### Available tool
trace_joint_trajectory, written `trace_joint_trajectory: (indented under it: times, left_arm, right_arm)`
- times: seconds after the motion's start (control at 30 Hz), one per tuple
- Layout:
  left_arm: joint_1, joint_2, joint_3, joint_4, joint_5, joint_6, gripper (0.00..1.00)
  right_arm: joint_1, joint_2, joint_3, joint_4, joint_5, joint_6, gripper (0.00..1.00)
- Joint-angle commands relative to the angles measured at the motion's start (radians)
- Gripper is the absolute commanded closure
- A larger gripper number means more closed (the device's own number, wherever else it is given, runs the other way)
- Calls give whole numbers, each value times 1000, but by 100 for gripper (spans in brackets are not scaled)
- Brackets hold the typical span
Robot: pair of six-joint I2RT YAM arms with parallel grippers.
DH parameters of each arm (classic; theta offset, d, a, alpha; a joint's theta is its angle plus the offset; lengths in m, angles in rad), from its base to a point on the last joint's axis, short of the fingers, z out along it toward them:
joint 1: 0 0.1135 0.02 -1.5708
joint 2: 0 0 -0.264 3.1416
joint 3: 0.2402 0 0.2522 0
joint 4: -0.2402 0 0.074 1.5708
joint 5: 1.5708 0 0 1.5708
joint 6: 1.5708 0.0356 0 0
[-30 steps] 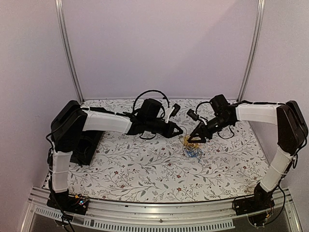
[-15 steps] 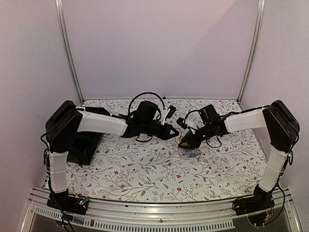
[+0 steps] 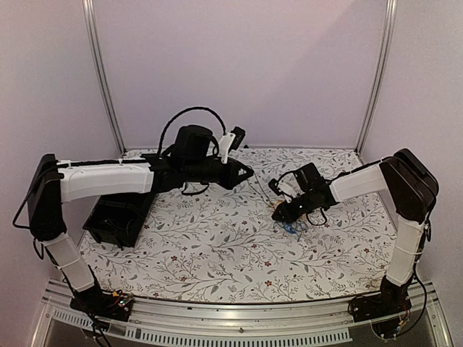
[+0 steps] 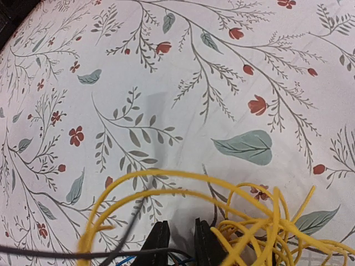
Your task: Untangle the cables
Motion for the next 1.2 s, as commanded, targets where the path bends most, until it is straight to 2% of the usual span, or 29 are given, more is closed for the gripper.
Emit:
trace_joint_trajectory:
  times: [0.0, 0.13, 0.27, 0.43, 0.57, 0.77, 0.97, 1.07, 1.17]
  left_arm:
    - [3, -184, 126, -109, -155, 122, 100]
    - [5, -244, 276, -192, -247, 194, 100]
    - [8, -246, 364, -256, -312, 258, 100]
    - [16, -248, 392, -274, -329, 279, 100]
    - [37, -253, 371, -276, -322, 264, 100]
    - [64, -249, 313, -283, -289, 219, 100]
    - [109, -259, 197, -274, -258, 188, 100]
    - [137, -270, 136, -269, -246, 161, 100]
    - [162, -289, 84, -288, -247, 126, 100]
  right_arm:
    - [-29, 26, -14, -16, 90, 87, 80]
    - [-55, 18, -8, -28, 98, 98, 82]
    - [-77, 2, -2, -56, 107, 98, 83]
    - [-123, -23, -12, -75, 93, 98, 83]
    - [-124, -68, -11, -98, -5, 35, 82]
    - [-123, -200, 41, -194, -83, -65, 68]
    - [-121, -298, 165, -335, -150, -125, 50]
    - [-121, -317, 221, -415, -179, -163, 46]
    - [-121, -344, 219, -418, -181, -177, 44]
